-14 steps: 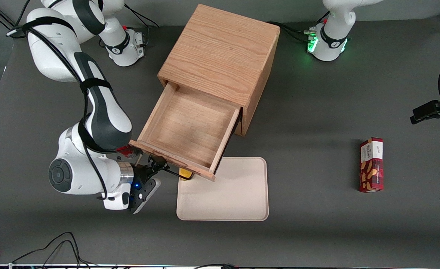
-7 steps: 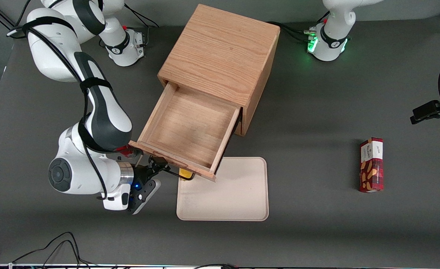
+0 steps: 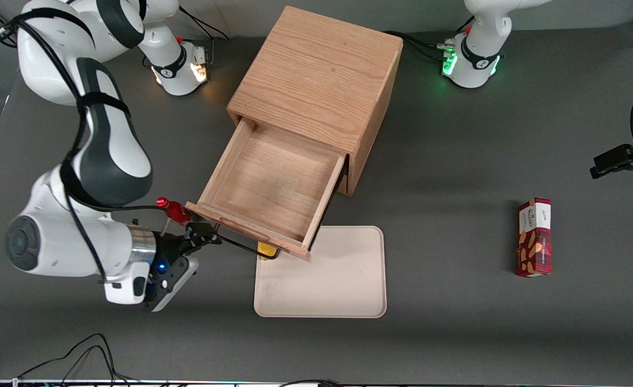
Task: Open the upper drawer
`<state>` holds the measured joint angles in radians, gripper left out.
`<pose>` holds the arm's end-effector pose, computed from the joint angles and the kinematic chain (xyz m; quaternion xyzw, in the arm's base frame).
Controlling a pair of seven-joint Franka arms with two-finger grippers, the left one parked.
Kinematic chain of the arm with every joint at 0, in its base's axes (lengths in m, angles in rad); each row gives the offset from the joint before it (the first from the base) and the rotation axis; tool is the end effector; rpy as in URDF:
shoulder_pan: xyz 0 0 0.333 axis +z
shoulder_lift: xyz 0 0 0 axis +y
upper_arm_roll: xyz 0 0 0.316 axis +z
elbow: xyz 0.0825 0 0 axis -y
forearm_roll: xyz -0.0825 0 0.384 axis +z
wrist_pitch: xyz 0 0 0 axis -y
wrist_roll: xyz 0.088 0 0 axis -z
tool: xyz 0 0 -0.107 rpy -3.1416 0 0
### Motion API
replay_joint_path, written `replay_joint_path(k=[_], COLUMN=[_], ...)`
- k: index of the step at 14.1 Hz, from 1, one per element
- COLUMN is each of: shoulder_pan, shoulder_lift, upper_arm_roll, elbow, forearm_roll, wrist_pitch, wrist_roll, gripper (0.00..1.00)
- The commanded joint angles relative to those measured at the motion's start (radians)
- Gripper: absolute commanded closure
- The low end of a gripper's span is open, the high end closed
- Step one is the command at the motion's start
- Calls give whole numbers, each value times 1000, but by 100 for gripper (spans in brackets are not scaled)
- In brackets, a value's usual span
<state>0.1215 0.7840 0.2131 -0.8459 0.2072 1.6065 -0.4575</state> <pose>0.7253 0.2057 0.4618 -0.9205 -0.3482 -0.0101 0.1773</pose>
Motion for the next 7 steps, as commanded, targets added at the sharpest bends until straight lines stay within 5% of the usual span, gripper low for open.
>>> replay_joint_path(k=[1, 5, 7], shoulder_pan=[-9, -48, -56], shoulder_lift=[-95, -253, -392], upper_arm_roll=[-6, -6, -4], elbow=[-12, -120, -279], forearm_roll=[20, -3, -76], wrist_pitch=[-74, -164, -146], wrist_roll=[30, 94, 97], gripper=[0, 0, 0])
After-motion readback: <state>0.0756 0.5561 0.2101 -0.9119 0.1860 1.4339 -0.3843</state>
